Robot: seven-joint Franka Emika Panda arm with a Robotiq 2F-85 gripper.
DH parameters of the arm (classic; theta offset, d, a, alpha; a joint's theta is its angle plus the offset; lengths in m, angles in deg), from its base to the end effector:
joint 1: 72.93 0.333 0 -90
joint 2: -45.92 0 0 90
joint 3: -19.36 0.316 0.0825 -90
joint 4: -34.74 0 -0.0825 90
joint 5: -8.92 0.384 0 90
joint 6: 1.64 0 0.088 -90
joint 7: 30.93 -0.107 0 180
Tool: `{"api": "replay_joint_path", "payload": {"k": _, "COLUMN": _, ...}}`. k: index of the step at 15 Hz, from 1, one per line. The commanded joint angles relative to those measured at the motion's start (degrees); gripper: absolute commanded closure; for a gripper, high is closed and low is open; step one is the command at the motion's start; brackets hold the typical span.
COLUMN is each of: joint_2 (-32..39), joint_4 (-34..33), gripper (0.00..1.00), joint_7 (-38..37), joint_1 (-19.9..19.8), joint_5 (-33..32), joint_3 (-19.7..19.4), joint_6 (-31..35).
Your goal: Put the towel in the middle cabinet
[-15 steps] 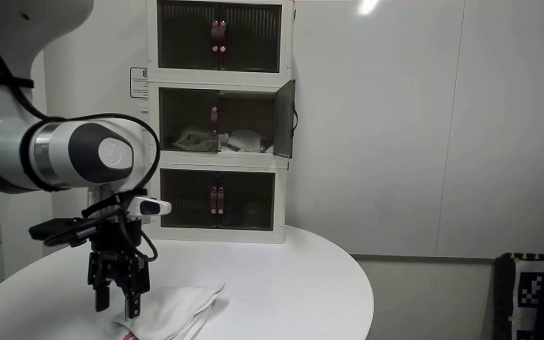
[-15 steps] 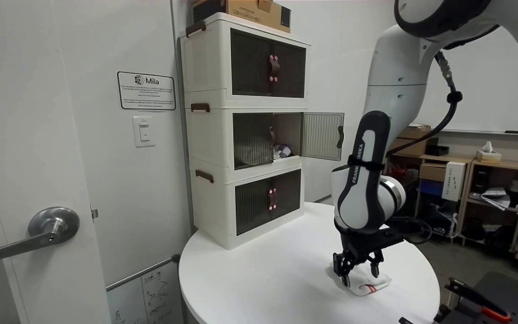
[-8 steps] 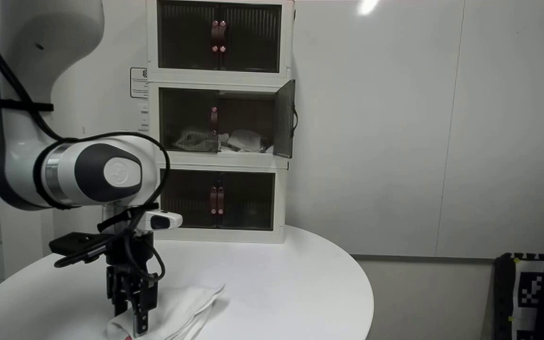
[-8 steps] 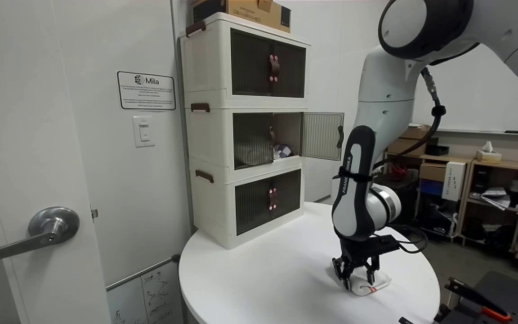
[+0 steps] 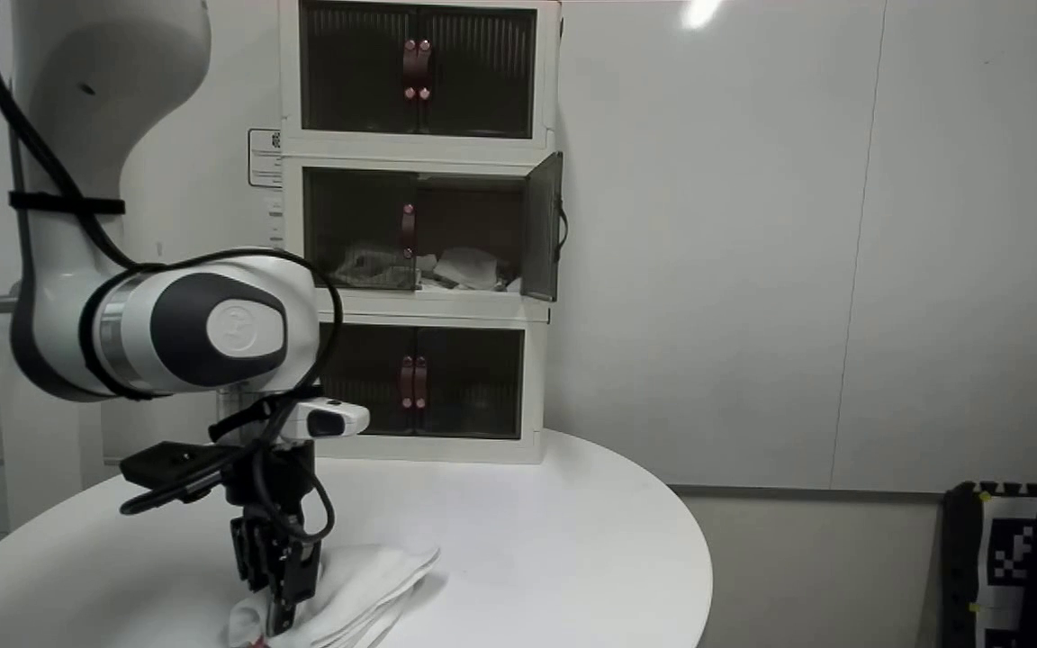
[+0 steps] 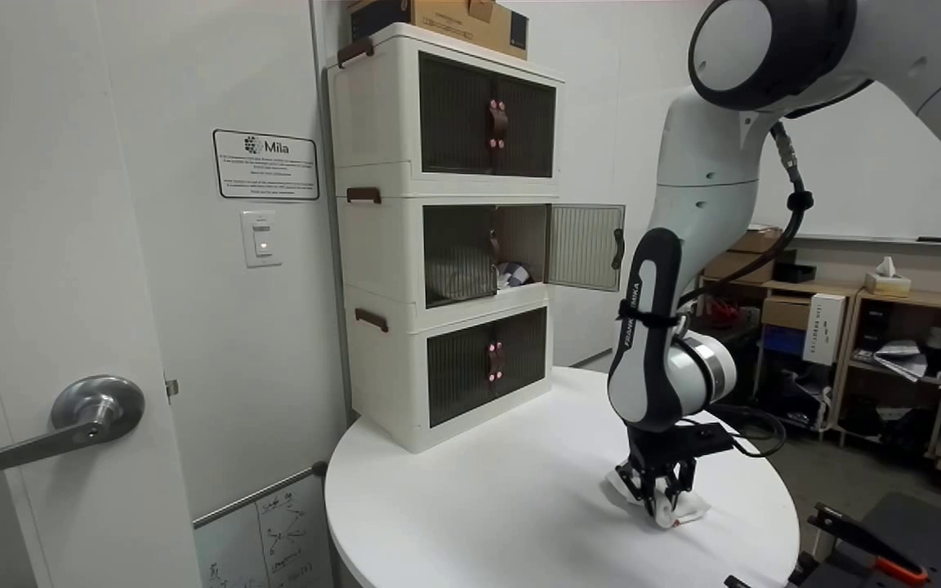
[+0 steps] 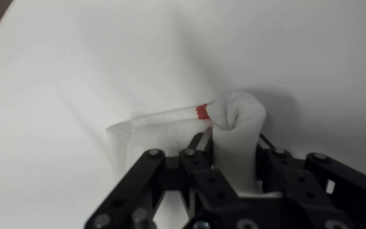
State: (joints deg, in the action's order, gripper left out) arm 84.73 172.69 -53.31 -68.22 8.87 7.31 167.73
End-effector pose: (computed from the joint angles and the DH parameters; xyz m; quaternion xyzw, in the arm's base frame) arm 0.4384 -0.0752 0.0387 0.9675 -0.2368 -0.0482 0.0738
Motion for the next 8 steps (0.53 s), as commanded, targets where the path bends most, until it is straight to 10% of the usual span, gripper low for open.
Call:
{"api": "replay_joint_path", "payload": {"k": 1, "joint_2": -0.6, "joint_4": 1.2, "gripper": 0.90, "joint_7": 0.5, "joint_1": -2.7, "joint_5": 5.8, "joint_3": 2.1, "joint_6": 3.8}}
{"api": "replay_joint_path", "payload": {"k": 8, "joint_2": -5.5, "joint_4": -1.0, "gripper": 0.89, "joint_7": 2.3, "joint_1": -7.1, "joint_5": 11.8, "joint_3": 5.1, "joint_6": 1.5}}
